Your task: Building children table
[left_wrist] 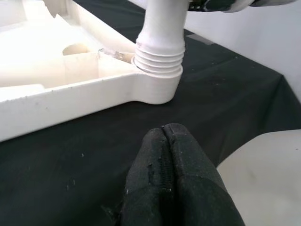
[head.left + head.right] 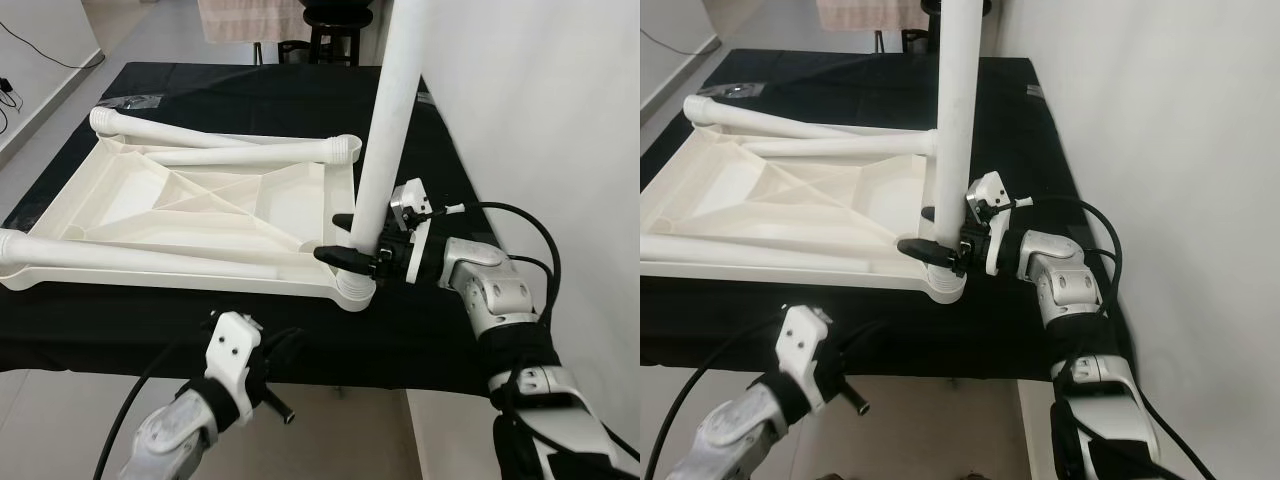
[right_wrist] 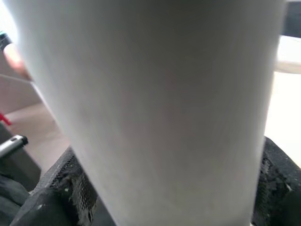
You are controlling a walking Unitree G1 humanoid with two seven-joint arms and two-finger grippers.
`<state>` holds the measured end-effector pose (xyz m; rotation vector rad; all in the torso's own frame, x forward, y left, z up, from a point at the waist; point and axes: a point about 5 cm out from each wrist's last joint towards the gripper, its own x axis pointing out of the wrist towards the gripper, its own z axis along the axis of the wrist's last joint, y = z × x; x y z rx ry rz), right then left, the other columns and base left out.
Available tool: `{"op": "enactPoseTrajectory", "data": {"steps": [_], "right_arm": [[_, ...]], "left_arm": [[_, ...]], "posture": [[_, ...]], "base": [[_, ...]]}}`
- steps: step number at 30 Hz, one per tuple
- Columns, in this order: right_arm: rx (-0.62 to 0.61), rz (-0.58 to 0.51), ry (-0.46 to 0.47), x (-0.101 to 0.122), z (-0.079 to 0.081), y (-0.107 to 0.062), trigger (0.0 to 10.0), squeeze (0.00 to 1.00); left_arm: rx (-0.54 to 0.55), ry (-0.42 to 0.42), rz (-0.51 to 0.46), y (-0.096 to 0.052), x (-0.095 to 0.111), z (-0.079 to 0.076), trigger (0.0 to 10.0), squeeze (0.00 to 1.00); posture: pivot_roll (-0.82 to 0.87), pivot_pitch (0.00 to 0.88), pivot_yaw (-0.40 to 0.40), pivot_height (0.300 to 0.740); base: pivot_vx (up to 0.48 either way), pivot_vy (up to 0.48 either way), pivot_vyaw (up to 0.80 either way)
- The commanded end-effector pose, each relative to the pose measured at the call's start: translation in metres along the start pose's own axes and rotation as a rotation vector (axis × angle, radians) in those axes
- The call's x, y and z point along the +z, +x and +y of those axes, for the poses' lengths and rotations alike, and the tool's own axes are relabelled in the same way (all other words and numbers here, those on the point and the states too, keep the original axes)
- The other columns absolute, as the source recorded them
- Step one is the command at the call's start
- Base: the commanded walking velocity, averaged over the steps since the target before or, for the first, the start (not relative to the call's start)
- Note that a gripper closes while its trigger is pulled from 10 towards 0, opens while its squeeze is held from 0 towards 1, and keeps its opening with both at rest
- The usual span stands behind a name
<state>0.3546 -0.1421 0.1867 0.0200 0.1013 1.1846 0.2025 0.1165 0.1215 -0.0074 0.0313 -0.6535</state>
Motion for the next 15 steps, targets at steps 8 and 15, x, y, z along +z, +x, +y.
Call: {"op": "enactPoseTrajectory", "data": {"steps": [8,15], "right_arm": [[0.009,0.005,0.051,-0.008,-0.005,-0.002,0.0,0.0],[-0.151,0.146,0.02,-0.04,-0.008,-0.018,0.0,0.0]], "left_arm": [[0.043,0.182,-0.094,-0.005,0.019,-0.009,10.0,0.0],[0.132,0.095,-0.187,-0.007,0.024,-0.012,10.0,0.0]], "posture": [[0.1,0.066,-0.076,0.74],[0.09,0.063,-0.1,0.74]], "base": [[0.0,0.0,0.0],[0.0,0.0,0.0]]}}
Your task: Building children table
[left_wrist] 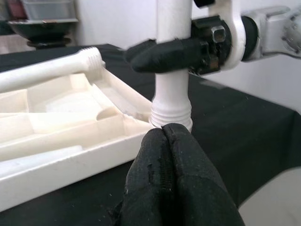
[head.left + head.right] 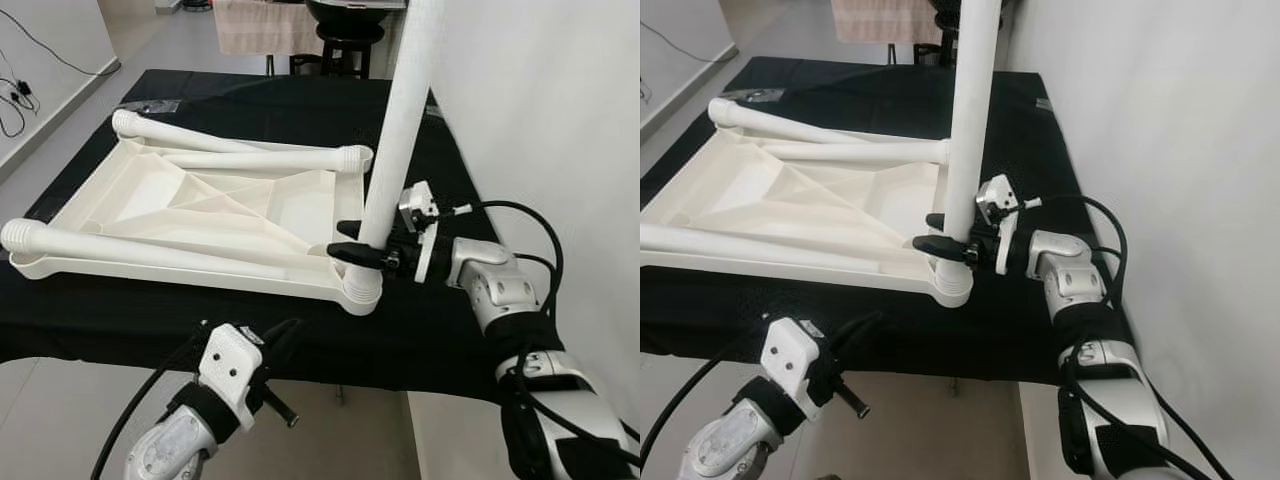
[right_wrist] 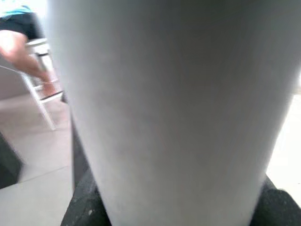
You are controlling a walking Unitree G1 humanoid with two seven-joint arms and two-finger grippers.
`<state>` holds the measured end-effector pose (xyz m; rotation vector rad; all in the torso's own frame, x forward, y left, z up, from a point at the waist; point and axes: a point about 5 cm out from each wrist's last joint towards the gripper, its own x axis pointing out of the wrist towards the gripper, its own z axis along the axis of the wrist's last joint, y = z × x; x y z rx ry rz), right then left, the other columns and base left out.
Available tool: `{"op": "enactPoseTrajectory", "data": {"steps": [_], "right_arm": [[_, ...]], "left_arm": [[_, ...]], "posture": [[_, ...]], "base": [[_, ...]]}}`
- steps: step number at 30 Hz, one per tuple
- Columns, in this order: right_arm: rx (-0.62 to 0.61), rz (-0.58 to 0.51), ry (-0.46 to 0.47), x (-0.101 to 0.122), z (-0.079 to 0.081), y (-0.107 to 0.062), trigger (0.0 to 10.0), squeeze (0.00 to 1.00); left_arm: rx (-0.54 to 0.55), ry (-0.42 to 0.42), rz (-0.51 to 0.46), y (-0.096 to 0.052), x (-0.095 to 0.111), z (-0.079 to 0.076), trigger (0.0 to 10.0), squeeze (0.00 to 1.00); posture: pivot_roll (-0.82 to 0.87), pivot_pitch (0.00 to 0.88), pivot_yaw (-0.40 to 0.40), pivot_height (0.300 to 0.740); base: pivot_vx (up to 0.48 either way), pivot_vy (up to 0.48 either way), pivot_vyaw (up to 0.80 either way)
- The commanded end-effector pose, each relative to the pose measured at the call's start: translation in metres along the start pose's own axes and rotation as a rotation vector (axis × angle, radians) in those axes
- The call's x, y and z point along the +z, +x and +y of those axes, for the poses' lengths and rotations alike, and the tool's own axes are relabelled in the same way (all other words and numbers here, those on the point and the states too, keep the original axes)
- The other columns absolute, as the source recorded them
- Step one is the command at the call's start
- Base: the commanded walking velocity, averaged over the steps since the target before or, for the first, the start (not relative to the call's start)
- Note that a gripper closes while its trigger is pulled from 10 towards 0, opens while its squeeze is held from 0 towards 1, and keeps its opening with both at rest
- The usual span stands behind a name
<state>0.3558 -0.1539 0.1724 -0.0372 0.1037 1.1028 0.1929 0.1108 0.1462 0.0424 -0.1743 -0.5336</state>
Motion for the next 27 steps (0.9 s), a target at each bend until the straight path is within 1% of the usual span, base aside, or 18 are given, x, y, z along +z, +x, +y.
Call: {"op": "enactPoseTrajectory", "data": {"steps": [1,2,4,5,6,7,8,9,11,13,16,17,19,20,22,23,24,27], "right_arm": [[-0.123,0.169,0.068,-0.038,0.004,-0.01,0.0,0.0],[-0.123,0.169,0.068,-0.038,0.004,-0.01,0.0,0.0],[-0.332,0.271,0.135,-0.061,0.019,-0.011,0.0,0.0],[-0.56,0.269,0.135,-0.065,0.035,-0.008,0.0,0.0],[-0.56,0.269,0.135,-0.065,0.035,-0.008,0.0,0.0],[-0.665,0.227,0.15,-0.062,0.053,-0.004,0.0,0.0],[-0.721,0.188,0.162,-0.057,0.064,-0.002,0.0,0.0],[-0.751,0.166,0.134,-0.051,0.065,0.001,0.0,0.0],[-0.739,0.158,0.107,-0.048,0.064,0.005,0.0,0.0],[-0.787,0.169,0.11,-0.049,0.045,0.001,0.0,0.0],[-0.804,0.169,0.118,-0.049,0.039,-0.001,0.0,0.0],[-0.806,0.163,0.129,-0.047,0.034,0.001,10.0,0.0],[-0.806,0.14,0.13,-0.04,0.031,0.003,10.0,0.0],[-0.784,0.104,0.128,-0.031,0.025,0.004,10.0,0.23],[-0.769,0.079,0.127,-0.025,0.021,0.005,10.0,0.23],[-0.678,0.025,0.117,-0.012,0.021,0.008,10.0,1.0],[-0.678,0.025,0.117,-0.012,0.021,0.008,10.0,1.0],[-0.589,-0.02,0.073,0.003,0.016,0.008,10.0,1.0]], "left_arm": [[0.032,-0.037,-0.014,-0.003,-0.001,-0.002,10.0,0.0],[0.032,-0.037,-0.014,-0.003,-0.001,-0.002,10.0,0.0],[0.023,-0.085,-0.025,-0.003,-0.002,-0.004,10.0,0.0],[0.006,-0.104,-0.026,-0.003,-0.003,-0.005,10.0,0.0],[0.006,-0.104,-0.026,-0.003,-0.003,-0.005,10.0,0.0],[-0.007,-0.111,-0.024,-0.002,-0.004,-0.005,10.0,0.0],[-0.014,-0.113,-0.022,-0.001,-0.005,-0.005,10.0,0.0],[-0.026,-0.126,-0.017,-0.001,-0.007,-0.006,10.0,0.0],[-0.031,-0.135,-0.015,-0.001,-0.008,-0.006,10.0,0.0],[-0.041,-0.15,-0.013,0.0,-0.009,-0.006,10.0,0.0],[-0.042,-0.152,-0.013,0.0,-0.009,-0.007,10.0,0.0],[-0.038,-0.151,-0.012,-0.001,-0.009,-0.007,10.0,0.0],[-0.033,-0.15,-0.011,-0.002,-0.009,-0.007,10.0,0.0],[-0.028,-0.151,-0.004,-0.003,-0.009,-0.008,10.0,0.0],[-0.025,-0.153,0.001,-0.004,-0.009,-0.008,10.0,0.0],[-0.015,-0.168,0.01,-0.008,-0.01,-0.008,10.0,0.0],[-0.015,-0.168,0.01,-0.008,-0.01,-0.008,10.0,0.0],[-0.003,-0.177,0.019,-0.012,-0.012,-0.008,10.0,0.0]], "posture": [[0.07,0.061,-0.1,0.74],[0.07,0.061,-0.1,0.74],[0.06,0.063,-0.096,0.74],[0.05,0.071,-0.087,0.74],[0.05,0.071,-0.087,0.74],[0.05,0.077,-0.076,0.74],[0.05,0.077,-0.076,0.74],[0.03,0.066,-0.061,0.74],[0.03,0.066,-0.061,0.74],[0.05,0.07,-0.071,0.74],[0.05,0.07,-0.071,0.74],[0.05,0.069,-0.069,0.74],[0.05,0.069,-0.07,0.74],[0.06,0.066,-0.07,0.74],[0.06,0.066,-0.069,0.74],[0.06,0.067,-0.07,0.74],[0.06,0.067,-0.07,0.74],[0.07,0.067,-0.072,0.74]], "base": [[0.0,0.0,0.0],[0.0,0.0,0.0],[0.0,0.0,0.0],[0.0,0.0,0.0],[0.0,0.0,0.0],[0.0,0.0,0.0],[0.0,0.0,0.0],[0.0,0.0,0.0],[0.0,0.0,0.0],[0.0,0.0,0.0],[0.0,0.0,0.0],[0.0,0.0,0.0],[0.0,0.0,0.0],[0.0,0.0,0.0],[0.0,0.0,0.0],[0.0,0.0,0.0],[0.0,0.0,0.0],[0.0,0.0,0.0]]}}
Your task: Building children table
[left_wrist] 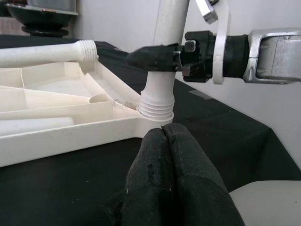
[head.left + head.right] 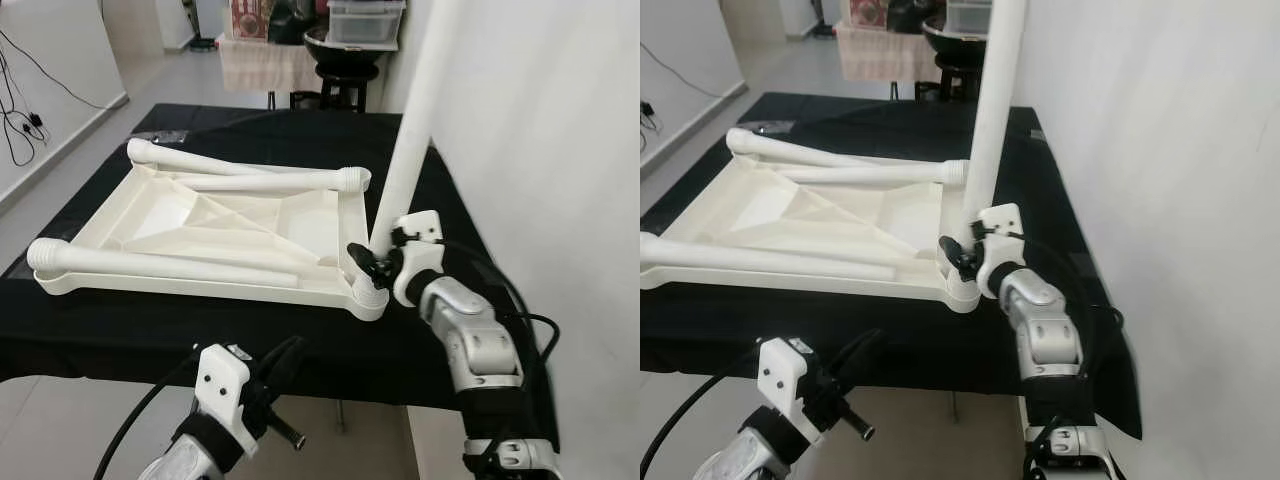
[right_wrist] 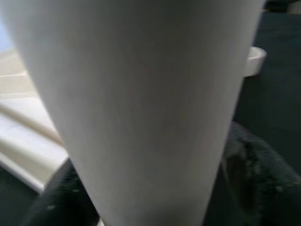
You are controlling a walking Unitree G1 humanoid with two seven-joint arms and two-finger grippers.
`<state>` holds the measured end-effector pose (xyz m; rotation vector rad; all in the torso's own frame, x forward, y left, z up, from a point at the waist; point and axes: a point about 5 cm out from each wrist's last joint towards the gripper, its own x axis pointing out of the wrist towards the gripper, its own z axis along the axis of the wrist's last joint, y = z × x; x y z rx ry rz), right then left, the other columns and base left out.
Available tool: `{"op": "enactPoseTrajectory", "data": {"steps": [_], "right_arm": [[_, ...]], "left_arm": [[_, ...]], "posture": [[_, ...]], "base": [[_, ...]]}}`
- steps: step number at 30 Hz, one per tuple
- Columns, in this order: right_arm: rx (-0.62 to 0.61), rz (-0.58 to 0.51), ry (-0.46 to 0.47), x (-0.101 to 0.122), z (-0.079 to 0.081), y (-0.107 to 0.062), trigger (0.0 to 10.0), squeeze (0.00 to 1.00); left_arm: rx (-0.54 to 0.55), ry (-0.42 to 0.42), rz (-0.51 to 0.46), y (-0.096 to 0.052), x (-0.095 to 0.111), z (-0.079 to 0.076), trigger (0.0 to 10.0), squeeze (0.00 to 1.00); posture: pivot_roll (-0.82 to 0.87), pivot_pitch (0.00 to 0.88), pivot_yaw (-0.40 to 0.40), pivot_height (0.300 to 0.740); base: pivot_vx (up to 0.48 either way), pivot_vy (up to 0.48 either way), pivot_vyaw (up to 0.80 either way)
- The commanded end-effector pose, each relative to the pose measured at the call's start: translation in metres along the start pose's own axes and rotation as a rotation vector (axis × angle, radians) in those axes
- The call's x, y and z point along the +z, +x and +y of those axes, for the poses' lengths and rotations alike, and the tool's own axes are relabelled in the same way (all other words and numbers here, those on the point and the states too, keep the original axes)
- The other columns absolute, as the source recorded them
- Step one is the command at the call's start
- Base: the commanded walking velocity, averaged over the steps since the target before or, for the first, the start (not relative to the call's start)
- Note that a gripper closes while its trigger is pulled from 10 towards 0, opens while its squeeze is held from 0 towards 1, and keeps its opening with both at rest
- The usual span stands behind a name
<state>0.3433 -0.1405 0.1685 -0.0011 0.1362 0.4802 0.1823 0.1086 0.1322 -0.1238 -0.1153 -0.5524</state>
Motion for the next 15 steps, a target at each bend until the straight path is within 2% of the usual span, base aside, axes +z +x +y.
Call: {"op": "enactPoseTrajectory", "data": {"steps": [1,2,3,5,6,8,15], "right_arm": [[0.239,-0.098,-0.001,0.025,-0.004,0.002,10.0,0.0],[0.239,-0.098,-0.001,0.025,-0.004,0.002,10.0,0.0],[0.33,-0.121,0.007,0.031,-0.005,0.0,10.0,0.0],[0.507,-0.143,-0.05,0.039,-0.006,-0.004,10.0,0.0],[0.507,-0.143,-0.05,0.039,-0.006,-0.004,10.0,0.0],[0.608,-0.125,-0.077,0.039,-0.008,-0.001,10.0,0.0],[0.673,-0.094,-0.042,0.04,-0.013,0.009,10.0,0.0]], "left_arm": [[0.023,-0.003,0.01,-0.003,-0.001,0.002,10.0,0.0],[0.023,-0.003,0.01,-0.003,-0.001,0.002,10.0,0.0],[0.027,-0.002,0.009,-0.003,-0.001,0.001,10.0,0.0],[0.03,-0.001,0.008,-0.003,-0.001,0.001,10.0,0.0],[0.03,-0.001,0.008,-0.003,-0.001,0.001,10.0,0.0],[0.034,0.001,0.009,-0.003,-0.002,0.001,10.0,0.0],[0.036,0.007,0.018,-0.004,-0.004,0.0,10.0,0.0]], "posture": [[0.08,0.065,-0.077,0.74],[0.08,0.065,-0.077,0.74],[0.08,0.064,-0.079,0.74],[0.08,0.061,-0.083,0.74],[0.08,0.061,-0.083,0.74],[0.09,0.062,-0.087,0.74],[0.11,0.062,-0.099,0.74]], "base": [[0.0,0.0,0.0],[0.0,0.0,0.0],[0.0,0.0,0.0],[0.0,0.0,0.0],[0.0,0.0,0.0],[0.0,0.0,0.0],[0.0,0.0,0.0]]}}
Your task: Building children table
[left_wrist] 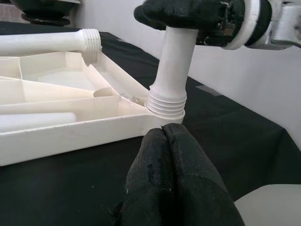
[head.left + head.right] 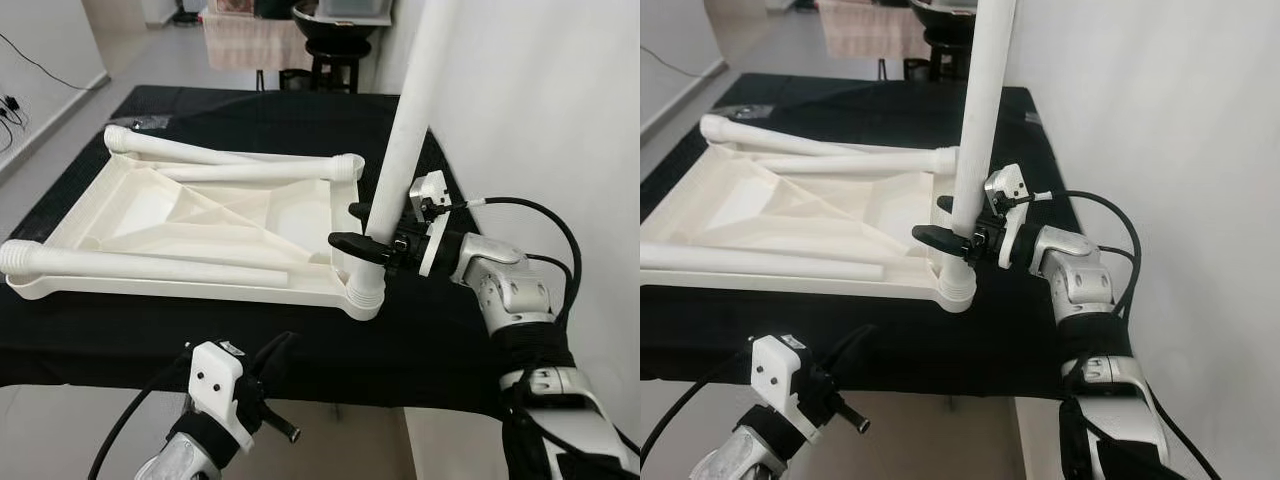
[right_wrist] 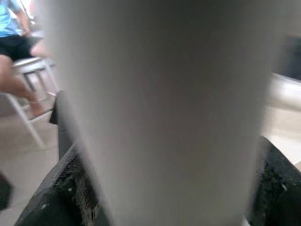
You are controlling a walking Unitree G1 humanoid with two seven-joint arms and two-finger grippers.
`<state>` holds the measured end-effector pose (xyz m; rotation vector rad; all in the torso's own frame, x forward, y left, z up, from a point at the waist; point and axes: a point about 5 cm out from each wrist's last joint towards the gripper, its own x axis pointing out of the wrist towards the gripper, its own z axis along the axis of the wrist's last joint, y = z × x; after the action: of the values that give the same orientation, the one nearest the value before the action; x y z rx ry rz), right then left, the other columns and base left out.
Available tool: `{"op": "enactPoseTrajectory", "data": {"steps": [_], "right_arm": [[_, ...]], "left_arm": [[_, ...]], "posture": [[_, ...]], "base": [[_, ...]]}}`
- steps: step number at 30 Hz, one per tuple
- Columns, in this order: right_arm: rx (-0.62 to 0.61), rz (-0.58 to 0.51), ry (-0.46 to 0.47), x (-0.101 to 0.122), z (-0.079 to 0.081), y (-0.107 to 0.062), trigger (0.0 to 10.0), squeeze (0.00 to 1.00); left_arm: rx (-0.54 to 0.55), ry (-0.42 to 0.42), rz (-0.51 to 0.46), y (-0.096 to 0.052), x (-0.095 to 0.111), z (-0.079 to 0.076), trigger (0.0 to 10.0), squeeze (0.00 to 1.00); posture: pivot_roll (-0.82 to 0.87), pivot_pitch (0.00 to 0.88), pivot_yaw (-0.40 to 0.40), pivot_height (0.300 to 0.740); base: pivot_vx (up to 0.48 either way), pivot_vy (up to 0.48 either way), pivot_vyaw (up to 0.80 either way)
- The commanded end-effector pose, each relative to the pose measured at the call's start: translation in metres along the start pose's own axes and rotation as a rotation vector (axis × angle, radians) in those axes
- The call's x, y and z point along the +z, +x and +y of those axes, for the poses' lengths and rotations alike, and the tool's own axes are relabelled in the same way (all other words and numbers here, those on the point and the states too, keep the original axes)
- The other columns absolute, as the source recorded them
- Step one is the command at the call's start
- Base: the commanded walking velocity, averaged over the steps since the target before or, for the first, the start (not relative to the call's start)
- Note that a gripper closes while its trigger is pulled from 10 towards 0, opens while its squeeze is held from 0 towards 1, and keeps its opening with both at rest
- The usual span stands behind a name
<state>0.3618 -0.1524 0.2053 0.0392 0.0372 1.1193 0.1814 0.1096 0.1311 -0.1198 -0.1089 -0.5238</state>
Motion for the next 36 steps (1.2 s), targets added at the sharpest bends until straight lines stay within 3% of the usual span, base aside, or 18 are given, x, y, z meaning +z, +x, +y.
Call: {"op": "enactPoseTrajectory", "data": {"steps": [1,2,3,4,12,20,21,22,23,24,25,26,27,31,34,35,36], "right_arm": [[0.055,-0.001,0.005,0.002,0.0,0.008,8.3,0.0],[0.071,-0.006,0.025,0.002,-0.002,0.009,2.0,0.0],[0.071,-0.006,0.025,0.002,-0.002,0.009,2.0,0.0],[0.105,-0.014,0.046,0.003,-0.004,0.008,0.0,0.0],[0.129,-0.024,0.047,0.002,-0.009,-0.002,0.0,0.0],[0.056,-0.016,0.013,-0.009,-0.009,-0.014,0.0,0.0],[-0.057,0.021,0.013,-0.027,-0.003,-0.011,0.0,0.0],[-0.057,0.021,0.013,-0.027,-0.003,-0.011,0.0,0.0],[-0.297,0.095,0.031,-0.052,0.005,-0.001,0.0,0.0],[-0.449,0.17,0.063,-0.079,0.03,0.008,0.0,0.0],[-0.449,0.17,0.063,-0.079,0.03,0.008,0.0,0.0],[-0.553,0.223,0.003,-0.087,0.048,0.014,0.0,0.0],[-0.603,0.228,-0.017,-0.086,0.055,0.019,0.0,0.0],[-0.591,0.218,-0.065,-0.08,0.047,0.026,0.0,0.0],[-0.588,0.213,-0.042,-0.077,0.045,0.028,0.0,0.0],[-0.576,0.214,-0.031,-0.074,0.044,0.029,4.5,0.0],[-0.576,0.214,-0.031,-0.074,0.044,0.029,4.5,0.0]], "left_arm": [[0.002,-0.005,0.014,-0.002,-0.004,-0.001,10.0,0.0],[0.0,-0.009,0.014,-0.002,-0.004,-0.002,10.0,0.0],[0.0,-0.009,0.014,-0.002,-0.004,-0.002,10.0,0.0],[-0.009,-0.015,0.016,-0.001,-0.005,-0.004,10.0,0.0],[-0.021,-0.029,0.019,0.0,-0.006,-0.006,10.0,0.0],[-0.022,-0.03,0.015,0.001,-0.007,-0.007,10.0,0.0],[-0.018,-0.019,0.013,0.0,-0.006,-0.006,10.0,0.0],[-0.018,-0.019,0.013,0.0,-0.006,-0.006,10.0,0.0],[-0.011,-0.009,0.011,0.0,-0.005,-0.005,10.0,0.0],[-0.007,-0.004,0.009,-0.001,-0.005,-0.004,10.0,0.0],[-0.007,-0.004,0.009,-0.001,-0.005,-0.004,10.0,0.0],[-0.006,-0.002,0.01,-0.001,-0.005,-0.002,10.0,0.0],[-0.008,-0.003,0.013,-0.001,-0.006,-0.001,10.0,0.0],[-0.017,-0.005,0.017,0.0,-0.008,0.001,10.0,0.0],[-0.01,-0.003,0.012,0.001,-0.008,0.002,10.0,0.0],[-0.004,-0.003,0.009,0.002,-0.008,0.002,10.0,0.0],[-0.004,-0.003,0.009,0.002,-0.008,0.002,10.0,0.0]], "posture": [[0.12,0.064,-0.104,0.74],[0.12,0.066,-0.108,0.74],[0.12,0.066,-0.108,0.74],[0.12,0.066,-0.108,0.74],[0.11,0.066,-0.105,0.74],[0.08,0.057,-0.105,0.74],[0.08,0.057,-0.1,0.74],[0.08,0.057,-0.1,0.74],[0.06,0.061,-0.089,0.74],[0.06,0.071,-0.08,0.74],[0.06,0.071,-0.08,0.74],[0.05,0.056,-0.067,0.74],[0.05,0.052,-0.062,0.74],[0.06,0.049,-0.072,0.74],[0.06,0.05,-0.076,0.74],[0.06,0.05,-0.075,0.74],[0.06,0.05,-0.075,0.74]], "base": [[0.0,0.0,0.0],[0.0,0.0,0.0],[0.0,0.0,0.0],[0.0,0.0,0.0],[0.0,0.0,0.0],[0.0,0.0,0.0],[0.0,0.0,0.0],[0.0,0.0,0.0],[0.0,0.0,0.0],[0.0,0.0,0.0],[0.0,0.0,0.0],[0.0,0.0,0.0],[0.0,0.0,0.0],[0.0,0.0,0.0],[0.0,0.0,0.0],[0.0,0.0,0.0],[0.0,0.0,0.0]]}}
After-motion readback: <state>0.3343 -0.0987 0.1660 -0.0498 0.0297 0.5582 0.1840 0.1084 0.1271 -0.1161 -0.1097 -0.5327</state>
